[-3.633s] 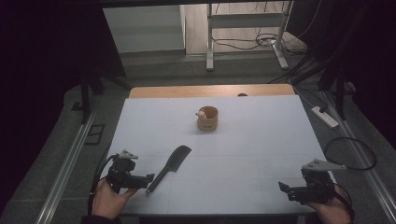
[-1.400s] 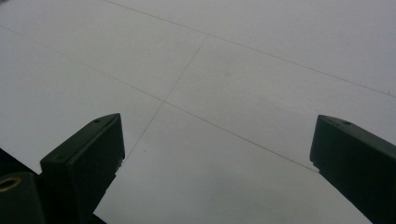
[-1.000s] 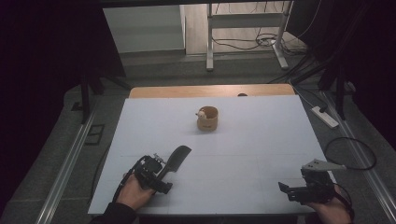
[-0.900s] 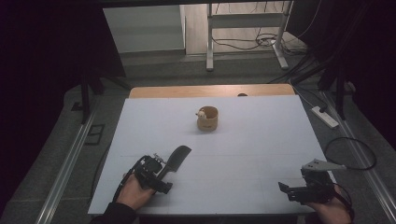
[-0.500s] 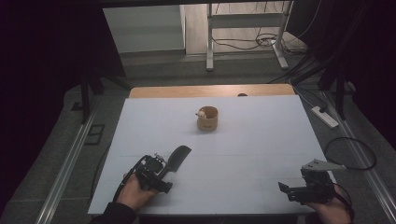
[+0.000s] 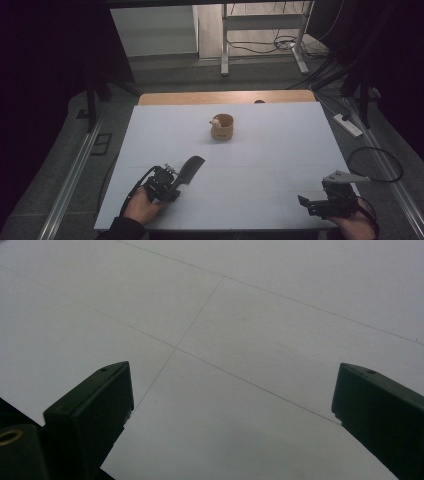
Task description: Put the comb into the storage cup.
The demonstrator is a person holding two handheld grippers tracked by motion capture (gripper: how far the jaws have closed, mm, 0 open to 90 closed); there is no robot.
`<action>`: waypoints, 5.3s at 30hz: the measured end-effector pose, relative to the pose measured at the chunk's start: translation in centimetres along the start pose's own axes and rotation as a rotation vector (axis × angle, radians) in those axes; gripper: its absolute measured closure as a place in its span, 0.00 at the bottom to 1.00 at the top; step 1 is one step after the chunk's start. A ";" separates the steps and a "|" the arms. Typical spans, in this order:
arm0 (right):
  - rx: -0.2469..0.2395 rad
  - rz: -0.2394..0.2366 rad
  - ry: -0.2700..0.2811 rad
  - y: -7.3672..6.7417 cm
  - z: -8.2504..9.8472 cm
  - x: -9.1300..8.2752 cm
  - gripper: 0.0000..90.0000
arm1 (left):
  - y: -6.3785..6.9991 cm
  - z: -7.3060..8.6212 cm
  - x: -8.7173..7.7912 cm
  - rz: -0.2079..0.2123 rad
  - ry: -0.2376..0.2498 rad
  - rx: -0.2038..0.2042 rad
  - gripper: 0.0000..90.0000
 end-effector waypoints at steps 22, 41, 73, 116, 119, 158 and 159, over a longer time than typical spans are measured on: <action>-0.015 0.006 0.002 -0.1 0.0 0.0 0.04 | -0.6 -0.2 -0.7 0.045 0.040 -0.064 0.81; -0.013 0.006 0.001 -0.1 0.0 0.0 0.04 | -0.4 -0.4 -2.6 0.063 0.185 -0.034 0.80; -0.015 0.003 0.013 -0.2 0.0 -0.1 0.03 | 0.9 -0.6 -5.6 0.109 0.446 0.046 0.80; -0.077 -0.235 0.215 -2.5 -5.8 -0.2 0.00 | 3.1 -2.4 -5.9 0.191 0.556 0.120 0.80; -0.064 -0.259 0.219 -2.8 -6.3 0.2 0.00 | 3.3 -2.5 -5.9 0.188 0.558 0.128 0.80; -0.006 -0.354 0.190 -5.2 -11.4 4.1 0.00 | 5.2 -5.0 -3.9 0.228 0.553 0.181 0.80; -0.009 -0.360 0.179 -5.4 -11.7 4.3 0.00 | 5.2 -5.1 -3.8 0.228 0.553 0.183 0.80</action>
Point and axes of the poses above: each handheld gripper's, and its own axes: x roughly forward along the jaws, z roughly out of its underside, y roughly to its right, the point moved 3 cm from there along x, roughly forward along the jaws, and after that the axes turned 6 degrees about y, right-handed, at the moved point
